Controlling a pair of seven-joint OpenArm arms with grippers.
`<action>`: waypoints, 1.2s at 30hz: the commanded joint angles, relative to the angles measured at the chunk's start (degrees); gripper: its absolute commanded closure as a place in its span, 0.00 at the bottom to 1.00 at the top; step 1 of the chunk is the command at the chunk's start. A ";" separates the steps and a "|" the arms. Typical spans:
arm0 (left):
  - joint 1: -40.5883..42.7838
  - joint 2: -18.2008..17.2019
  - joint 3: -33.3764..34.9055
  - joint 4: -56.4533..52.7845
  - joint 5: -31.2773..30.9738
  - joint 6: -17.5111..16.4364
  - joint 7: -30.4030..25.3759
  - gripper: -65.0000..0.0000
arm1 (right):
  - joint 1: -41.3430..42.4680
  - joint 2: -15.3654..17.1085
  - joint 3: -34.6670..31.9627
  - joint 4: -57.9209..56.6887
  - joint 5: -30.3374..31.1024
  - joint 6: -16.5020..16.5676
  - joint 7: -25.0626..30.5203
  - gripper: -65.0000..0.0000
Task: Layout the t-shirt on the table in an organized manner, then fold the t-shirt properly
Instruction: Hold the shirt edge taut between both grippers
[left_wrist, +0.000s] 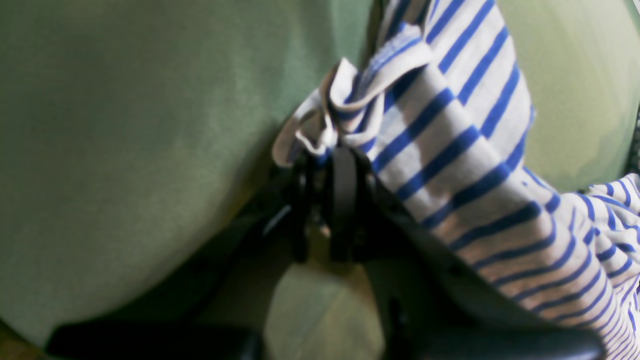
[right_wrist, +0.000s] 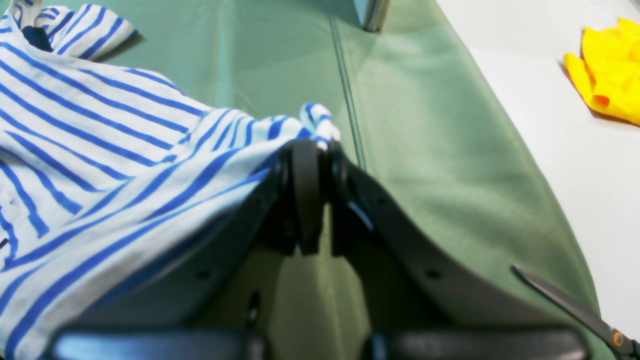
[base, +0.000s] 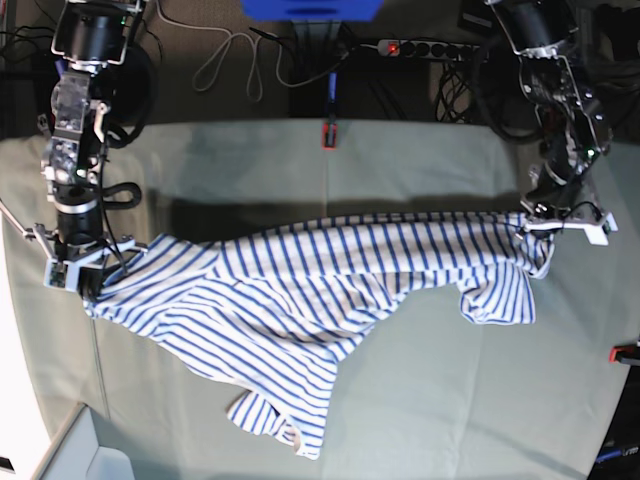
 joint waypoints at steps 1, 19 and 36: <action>-0.73 -0.54 -0.17 0.93 -0.50 -0.08 -0.88 0.90 | 1.01 0.67 0.21 1.07 0.21 -0.14 1.80 1.00; -0.47 -0.45 -0.17 0.93 -0.59 0.19 -0.62 0.90 | 1.27 0.67 0.12 1.07 0.21 -0.14 1.80 1.00; -0.56 -0.45 0.09 0.93 -0.59 0.10 -0.80 0.63 | 1.27 0.67 0.12 1.07 0.21 -0.14 1.80 1.00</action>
